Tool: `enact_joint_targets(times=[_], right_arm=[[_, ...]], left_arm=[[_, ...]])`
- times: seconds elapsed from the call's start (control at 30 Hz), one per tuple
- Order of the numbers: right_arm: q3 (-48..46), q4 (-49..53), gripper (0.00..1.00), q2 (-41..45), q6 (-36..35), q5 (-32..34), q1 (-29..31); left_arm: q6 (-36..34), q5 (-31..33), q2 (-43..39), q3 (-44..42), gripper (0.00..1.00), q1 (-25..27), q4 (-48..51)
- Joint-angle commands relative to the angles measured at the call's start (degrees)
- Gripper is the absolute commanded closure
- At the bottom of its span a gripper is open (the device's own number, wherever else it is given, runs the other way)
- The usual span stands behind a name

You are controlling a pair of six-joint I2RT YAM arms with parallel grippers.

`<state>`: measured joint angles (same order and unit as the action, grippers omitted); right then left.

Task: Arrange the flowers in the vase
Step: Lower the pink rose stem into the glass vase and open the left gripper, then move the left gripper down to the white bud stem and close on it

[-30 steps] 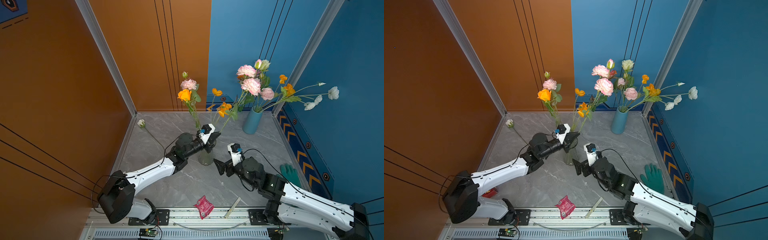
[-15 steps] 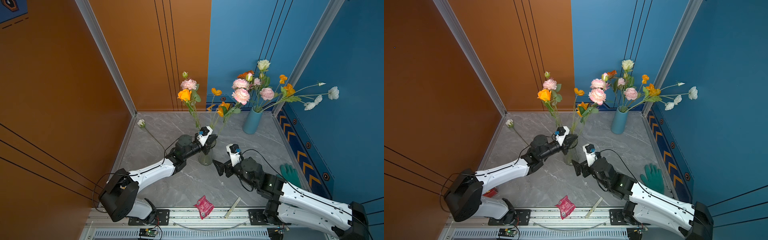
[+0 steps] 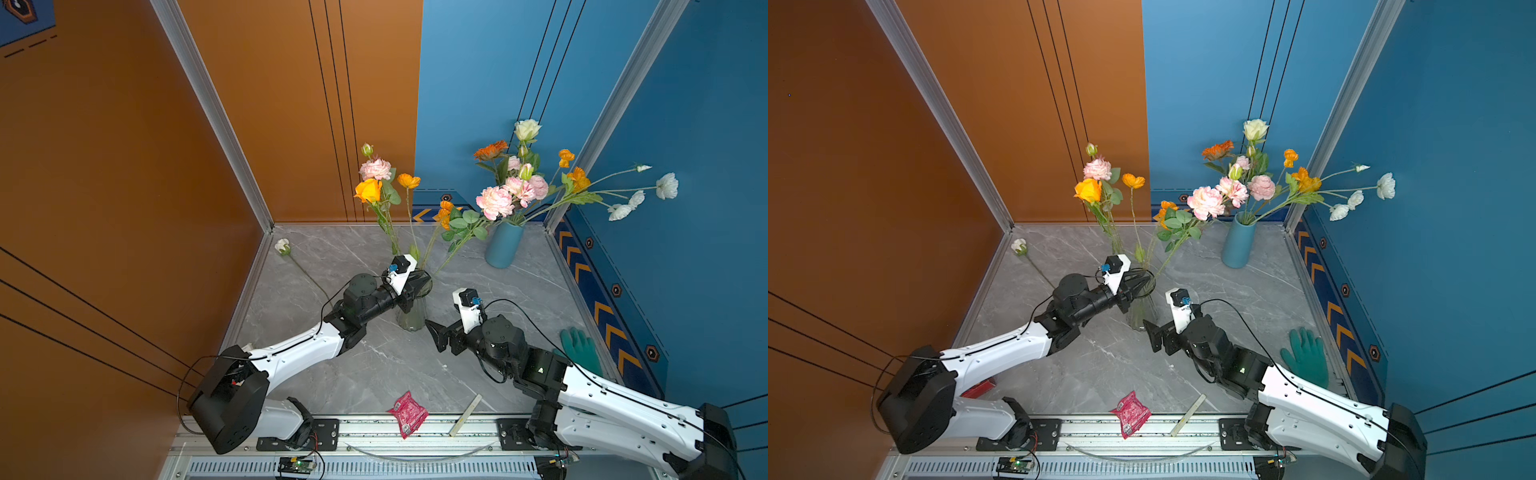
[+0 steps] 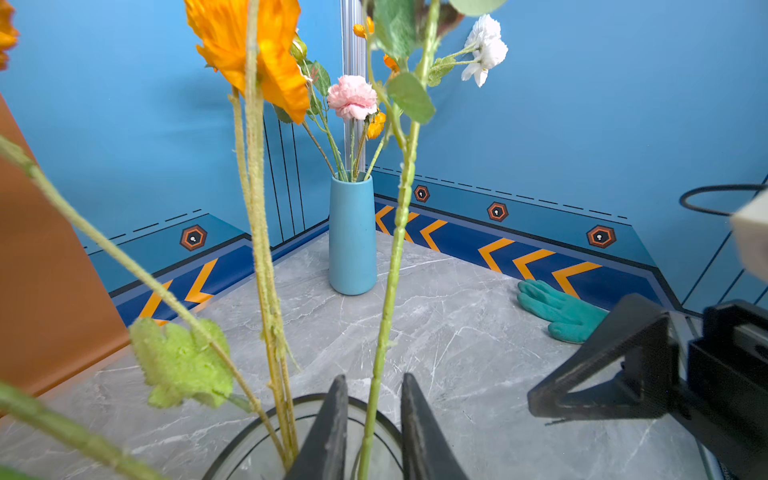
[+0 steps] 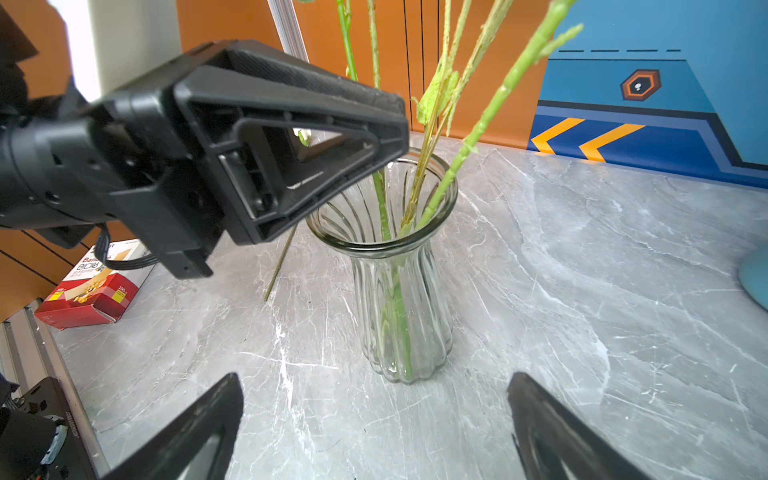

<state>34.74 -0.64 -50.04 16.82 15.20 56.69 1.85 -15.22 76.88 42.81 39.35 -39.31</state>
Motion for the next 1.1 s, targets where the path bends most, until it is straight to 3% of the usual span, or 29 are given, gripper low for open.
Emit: enact_joint_targets(times=[0.0,0.17,0.27,0.37,0.47,0.53,0.63,0.8,1.07], right_arm=[[-0.8,-1.1,0.00,0.0,0.3,0.7,0.8],[-0.6,-2.1,0.00,-0.6,-0.8,2.2,2.6],[-0.5,-3.3,0.00,-1.0,-2.2,4.7,5.0],[0.0,-5.3,0.00,-2.0,-5.1,9.1,9.0],[2.0,-6.0,0.00,-4.9,-7.2,11.7,12.2],[3.8,-6.3,0.00,-7.8,-7.8,11.5,13.3],[6.2,-7.3,0.00,-12.6,-7.3,10.5,14.7],[8.9,-8.9,0.00,-19.2,-4.4,7.8,16.7],[9.7,-11.9,0.00,-24.4,-1.4,4.4,18.4]], left_arm=[[2.7,0.8,-2.9,-1.6,0.72,-1.0,-1.0],[10.7,5.2,-9.7,-3.9,0.62,-3.7,4.1],[13.2,13.4,-15.6,-2.0,0.60,-6.9,20.2],[16.7,21.5,-19.8,-2.7,0.60,-12.0,31.8],[24.4,22.3,-19.8,-3.5,0.60,-21.2,39.6],[28.0,18.7,-16.4,-2.0,0.60,-27.8,44.7],[30.8,17.1,-8.0,2.4,0.61,-33.2,52.0],[36.4,18.3,5.6,8.9,0.58,-38.0,54.7],[40.9,22.0,25.9,26.4,0.62,-42.3,58.8]])
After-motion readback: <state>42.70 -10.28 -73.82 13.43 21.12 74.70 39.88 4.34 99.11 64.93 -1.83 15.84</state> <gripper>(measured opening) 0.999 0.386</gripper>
